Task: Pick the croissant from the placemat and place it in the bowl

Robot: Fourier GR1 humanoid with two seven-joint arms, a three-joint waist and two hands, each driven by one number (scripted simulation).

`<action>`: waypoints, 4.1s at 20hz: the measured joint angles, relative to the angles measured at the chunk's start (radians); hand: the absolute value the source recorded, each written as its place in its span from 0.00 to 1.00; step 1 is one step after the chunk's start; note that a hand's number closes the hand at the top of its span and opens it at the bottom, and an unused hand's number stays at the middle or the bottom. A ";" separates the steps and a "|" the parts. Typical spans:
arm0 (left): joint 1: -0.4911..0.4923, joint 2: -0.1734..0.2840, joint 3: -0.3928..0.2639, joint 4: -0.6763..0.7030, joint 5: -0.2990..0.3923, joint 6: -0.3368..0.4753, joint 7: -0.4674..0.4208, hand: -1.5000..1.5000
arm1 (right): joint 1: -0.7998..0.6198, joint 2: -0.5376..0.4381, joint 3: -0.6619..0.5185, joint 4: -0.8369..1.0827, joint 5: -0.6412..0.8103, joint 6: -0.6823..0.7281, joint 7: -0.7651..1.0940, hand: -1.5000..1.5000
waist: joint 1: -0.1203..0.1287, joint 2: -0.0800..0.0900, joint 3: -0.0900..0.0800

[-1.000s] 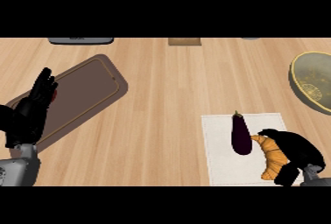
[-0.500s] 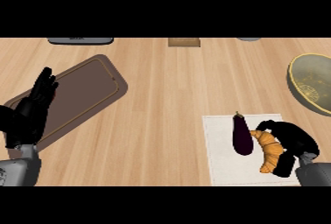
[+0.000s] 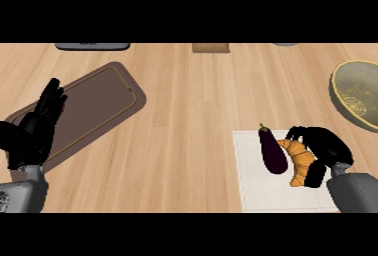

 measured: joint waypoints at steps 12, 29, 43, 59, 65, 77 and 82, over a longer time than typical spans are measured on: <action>0.031 -0.002 0.027 -0.015 0.000 -0.011 -0.008 0.50 | -0.119 -0.017 -0.090 -0.236 0.009 -0.048 0.070 1.00 | -0.015 -0.003 0.008; 0.009 -0.010 0.033 -0.016 -0.011 -0.034 0.006 0.50 | -0.254 -0.156 -0.491 -0.322 -0.244 -0.019 0.115 1.00 | 0.000 0.004 0.009; -0.026 -0.030 0.026 -0.004 -0.021 -0.044 0.001 0.50 | -0.500 -0.277 -0.561 0.480 -0.218 -0.292 -0.294 1.00 | 0.031 0.017 0.011; -0.031 -0.048 0.004 -0.025 -0.038 -0.039 0.009 0.50 | -0.573 -0.419 -0.586 0.942 -0.171 -0.210 -0.429 0.00 | 0.057 0.031 0.016; -0.028 -0.043 0.015 -0.024 -0.033 -0.040 0.022 0.50 | -0.610 -0.440 -0.794 0.995 -0.384 -0.113 -0.510 0.00 | 0.037 0.024 0.018; -0.005 -0.036 0.031 -0.031 -0.028 -0.044 0.008 0.50 | -0.446 -0.649 -1.002 1.082 -0.593 0.211 -0.550 0.00 | 0.024 0.027 0.020; -0.006 -0.034 0.037 -0.041 -0.020 -0.046 0.019 0.50 | -0.367 -0.693 -1.039 1.096 -0.635 0.317 -0.553 0.00 | 0.019 0.025 0.022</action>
